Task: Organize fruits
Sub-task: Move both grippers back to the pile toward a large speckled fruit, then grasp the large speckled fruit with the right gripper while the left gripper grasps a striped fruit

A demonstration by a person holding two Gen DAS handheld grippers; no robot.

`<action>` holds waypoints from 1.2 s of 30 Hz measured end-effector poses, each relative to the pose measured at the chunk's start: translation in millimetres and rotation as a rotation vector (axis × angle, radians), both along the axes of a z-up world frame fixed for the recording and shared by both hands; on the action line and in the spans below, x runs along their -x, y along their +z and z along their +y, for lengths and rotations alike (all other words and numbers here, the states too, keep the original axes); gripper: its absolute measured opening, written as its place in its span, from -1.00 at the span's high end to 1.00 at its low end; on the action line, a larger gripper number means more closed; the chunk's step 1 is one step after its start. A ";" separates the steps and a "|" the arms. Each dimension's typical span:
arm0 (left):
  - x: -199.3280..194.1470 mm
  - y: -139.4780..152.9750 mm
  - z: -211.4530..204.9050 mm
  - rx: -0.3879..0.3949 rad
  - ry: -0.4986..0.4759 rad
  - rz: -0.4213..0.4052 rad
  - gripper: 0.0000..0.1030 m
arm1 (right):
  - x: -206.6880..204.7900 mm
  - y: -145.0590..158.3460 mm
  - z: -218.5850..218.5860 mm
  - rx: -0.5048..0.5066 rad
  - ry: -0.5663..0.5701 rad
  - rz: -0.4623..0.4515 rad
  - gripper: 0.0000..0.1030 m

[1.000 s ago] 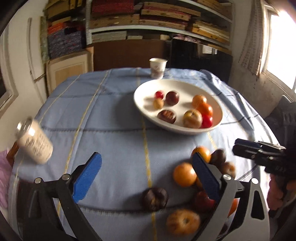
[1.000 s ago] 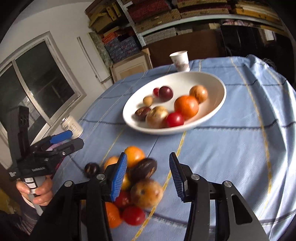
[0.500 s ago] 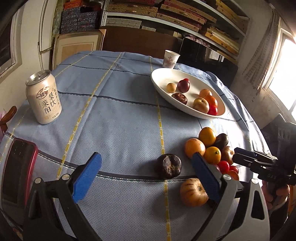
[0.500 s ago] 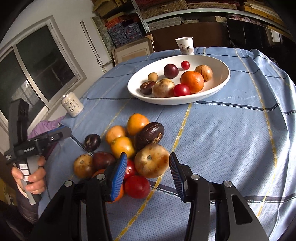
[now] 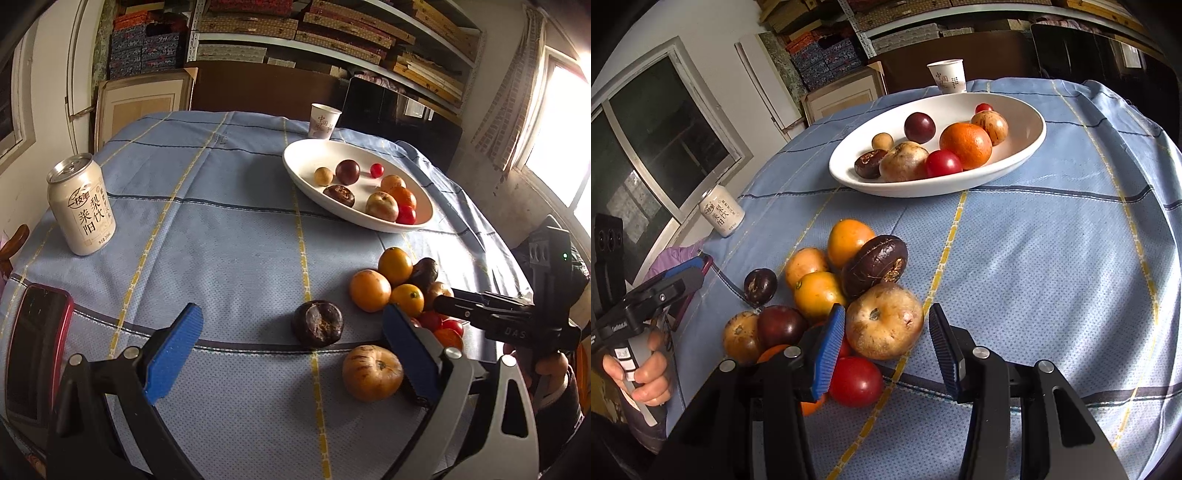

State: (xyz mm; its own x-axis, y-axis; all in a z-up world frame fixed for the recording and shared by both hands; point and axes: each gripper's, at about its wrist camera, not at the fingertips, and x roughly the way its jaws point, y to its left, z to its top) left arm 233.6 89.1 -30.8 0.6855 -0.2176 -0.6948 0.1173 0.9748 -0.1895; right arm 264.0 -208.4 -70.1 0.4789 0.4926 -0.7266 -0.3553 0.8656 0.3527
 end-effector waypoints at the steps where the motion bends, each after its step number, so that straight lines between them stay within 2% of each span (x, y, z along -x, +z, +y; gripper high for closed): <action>1: 0.8 0.5 -1.4 -0.005 -0.004 -0.003 -0.86 | -0.7 -0.7 0.2 -0.004 -0.002 0.004 0.07; 4: 2.1 1.0 -3.5 -0.011 -0.015 -0.005 -0.86 | -1.5 -2.6 0.4 -0.013 0.000 0.014 0.08; 6: 2.3 0.3 -3.7 -0.010 -0.018 -0.003 -0.86 | -1.7 -2.6 0.1 -0.027 0.008 0.018 0.17; 11: 2.6 -3.3 -7.1 -0.020 -0.044 0.013 -0.86 | -0.4 1.7 -7.8 -0.058 -0.021 0.010 0.19; 14: 7.2 -3.8 -16.1 -0.015 -0.135 0.010 -0.86 | 0.0 10.3 -20.4 -0.104 -0.063 -0.022 0.19; 16: 13.7 -4.0 -28.4 -0.039 -0.205 -0.006 -0.86 | 1.0 15.1 -28.9 -0.121 -0.094 -0.041 0.19; 19: 17.7 -8.3 -43.8 -0.059 -0.284 0.003 -0.58 | -0.2 17.6 -37.2 -0.144 -0.121 -0.044 0.19; 23: 15.9 -18.5 -54.6 -0.079 -0.324 0.047 -0.31 | -2.1 19.4 -42.2 -0.149 -0.135 -0.047 0.19; 29: 13.4 -28.2 -59.2 -0.093 -0.339 0.085 -0.10 | -1.2 20.7 -41.5 -0.145 -0.124 -0.052 0.19; 36: 11.1 -32.9 -58.7 -0.102 -0.338 0.103 -0.04 | -0.5 21.5 -44.2 -0.148 -0.127 -0.053 0.19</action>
